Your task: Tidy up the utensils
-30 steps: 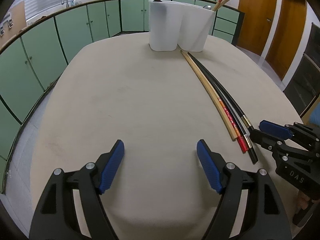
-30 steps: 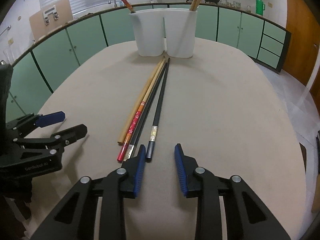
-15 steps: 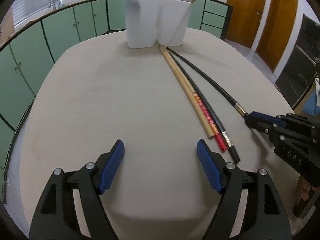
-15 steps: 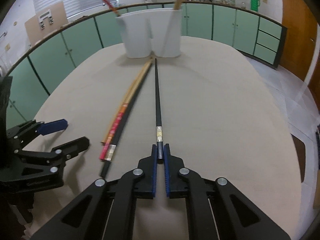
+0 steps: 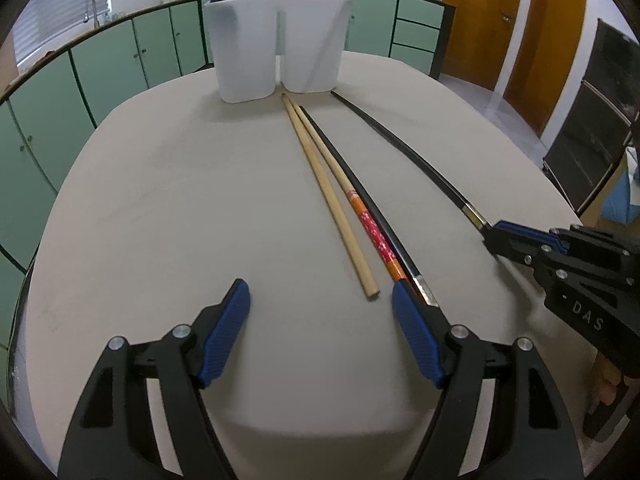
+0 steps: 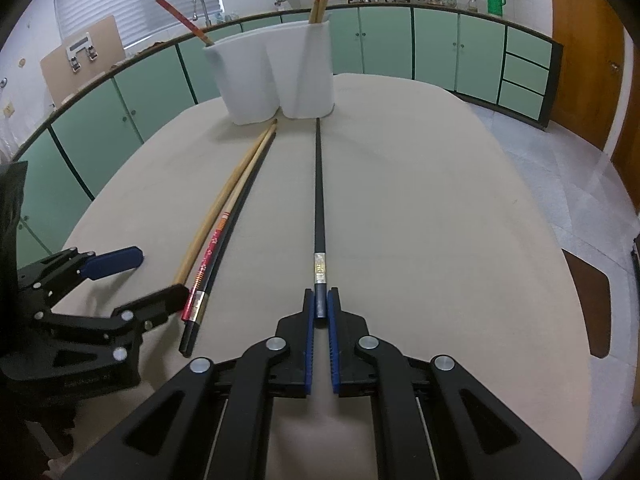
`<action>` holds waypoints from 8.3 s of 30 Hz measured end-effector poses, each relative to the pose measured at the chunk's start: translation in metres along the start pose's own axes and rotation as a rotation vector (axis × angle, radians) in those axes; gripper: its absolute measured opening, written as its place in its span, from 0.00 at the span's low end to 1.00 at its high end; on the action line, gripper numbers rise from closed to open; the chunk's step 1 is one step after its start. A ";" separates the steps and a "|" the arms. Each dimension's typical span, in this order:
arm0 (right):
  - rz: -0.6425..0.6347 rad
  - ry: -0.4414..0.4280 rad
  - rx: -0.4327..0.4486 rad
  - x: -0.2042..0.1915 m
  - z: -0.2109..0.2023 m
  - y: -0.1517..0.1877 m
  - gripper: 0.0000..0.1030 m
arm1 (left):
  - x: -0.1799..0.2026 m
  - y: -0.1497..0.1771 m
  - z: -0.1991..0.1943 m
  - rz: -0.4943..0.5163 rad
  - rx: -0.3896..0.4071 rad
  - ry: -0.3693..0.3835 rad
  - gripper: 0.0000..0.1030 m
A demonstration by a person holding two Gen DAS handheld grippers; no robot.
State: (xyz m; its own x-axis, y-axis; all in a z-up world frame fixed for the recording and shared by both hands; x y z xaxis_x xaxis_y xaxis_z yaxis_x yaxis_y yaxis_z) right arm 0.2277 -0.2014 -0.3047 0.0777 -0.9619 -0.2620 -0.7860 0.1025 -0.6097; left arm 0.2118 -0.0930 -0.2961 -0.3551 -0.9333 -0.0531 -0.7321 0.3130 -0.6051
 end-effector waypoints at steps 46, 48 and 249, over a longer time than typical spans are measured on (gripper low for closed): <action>-0.015 -0.043 0.048 0.000 -0.021 -0.014 0.06 | -0.023 -0.009 -0.027 -0.063 0.075 -0.030 0.06; -0.021 -0.046 0.068 0.000 -0.029 -0.021 0.06 | -0.028 -0.016 -0.042 -0.054 0.108 -0.039 0.06; 0.010 0.051 0.047 0.001 -0.009 -0.002 0.06 | -0.046 0.016 -0.023 -0.097 0.033 -0.068 0.05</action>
State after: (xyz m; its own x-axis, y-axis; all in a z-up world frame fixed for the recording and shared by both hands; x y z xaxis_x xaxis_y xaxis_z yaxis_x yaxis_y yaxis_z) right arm 0.2245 -0.2044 -0.2969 0.0380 -0.9724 -0.2301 -0.7570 0.1223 -0.6418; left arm 0.2028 -0.0408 -0.2851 -0.2428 -0.9690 -0.0464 -0.7413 0.2162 -0.6354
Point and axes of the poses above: each gripper's, at about its wrist camera, not at the fingertips, and z roughly the way its jaws point, x to its right, y to its underside, the point moved 10 cm from there along z, roughly the way its jaws point, and after that the axes turned 8 degrees about z, right-handed, at the moved point
